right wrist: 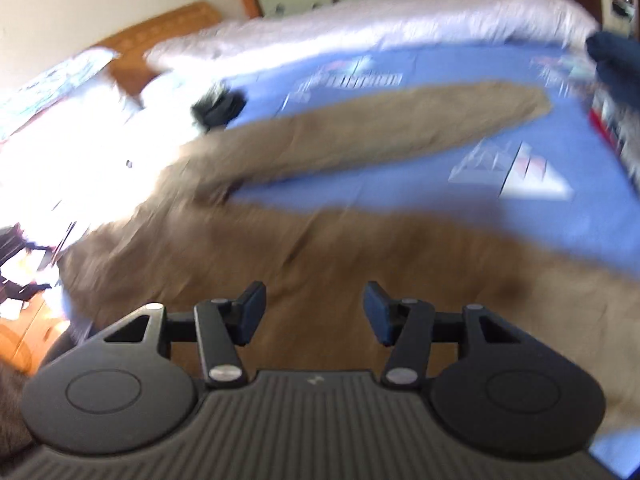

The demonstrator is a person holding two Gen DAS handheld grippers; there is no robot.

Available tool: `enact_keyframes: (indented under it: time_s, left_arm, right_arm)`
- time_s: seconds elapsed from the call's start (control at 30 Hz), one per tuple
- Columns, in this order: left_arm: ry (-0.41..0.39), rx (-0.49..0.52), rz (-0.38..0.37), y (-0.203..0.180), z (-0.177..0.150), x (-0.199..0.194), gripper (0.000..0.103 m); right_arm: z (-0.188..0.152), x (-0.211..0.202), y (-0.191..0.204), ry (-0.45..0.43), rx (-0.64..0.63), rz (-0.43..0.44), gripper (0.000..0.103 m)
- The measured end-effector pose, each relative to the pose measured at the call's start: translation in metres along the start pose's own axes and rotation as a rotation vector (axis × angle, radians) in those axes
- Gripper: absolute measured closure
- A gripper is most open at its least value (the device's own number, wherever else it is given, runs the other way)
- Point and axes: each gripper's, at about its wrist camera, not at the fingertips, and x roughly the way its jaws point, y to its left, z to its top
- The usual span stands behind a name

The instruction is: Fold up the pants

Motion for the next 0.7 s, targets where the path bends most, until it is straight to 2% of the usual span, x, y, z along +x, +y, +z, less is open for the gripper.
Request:
enact_keyframes:
  time_s: [0.03, 0.07, 0.1, 0.13, 0.2, 0.3, 0.5, 0.7]
  left_arm:
    - [0.014, -0.003, 0.003, 0.001, 0.0, 0.006, 0.047]
    - [-0.002, 0.003, 0.031, 0.001, -0.002, 0.009, 0.053]
    - [-0.019, 0.027, 0.042, -0.001, -0.001, 0.009, 0.08]
    - [-0.013, 0.049, 0.055, -0.001, 0.001, 0.008, 0.097]
    - [-0.01, -0.013, 0.059, 0.008, 0.004, 0.001, 0.097]
    - [-0.044, -0.019, 0.082, 0.015, 0.005, -0.023, 0.097]
    - [-0.045, -0.003, 0.069, 0.016, 0.01, -0.038, 0.096]
    - [-0.027, 0.004, 0.089, 0.009, 0.007, -0.026, 0.093]
  right_arm:
    - [-0.005, -0.002, -0.002, 0.002, 0.023, -0.005, 0.048]
    - [-0.012, -0.005, -0.006, 0.001, 0.061, -0.009, 0.048]
    - [-0.017, -0.009, -0.014, -0.002, 0.106, -0.016, 0.048]
    - [-0.026, -0.016, -0.022, -0.007, 0.162, -0.034, 0.048]
    - [-0.043, -0.029, -0.039, -0.015, 0.264, -0.091, 0.048]
    - [-0.067, -0.054, -0.068, -0.067, 0.422, -0.154, 0.047]
    - [-0.106, -0.088, -0.115, -0.277, 0.756, -0.268, 0.045]
    - [-0.105, -0.091, -0.125, -0.401, 0.834, -0.293, 0.043]
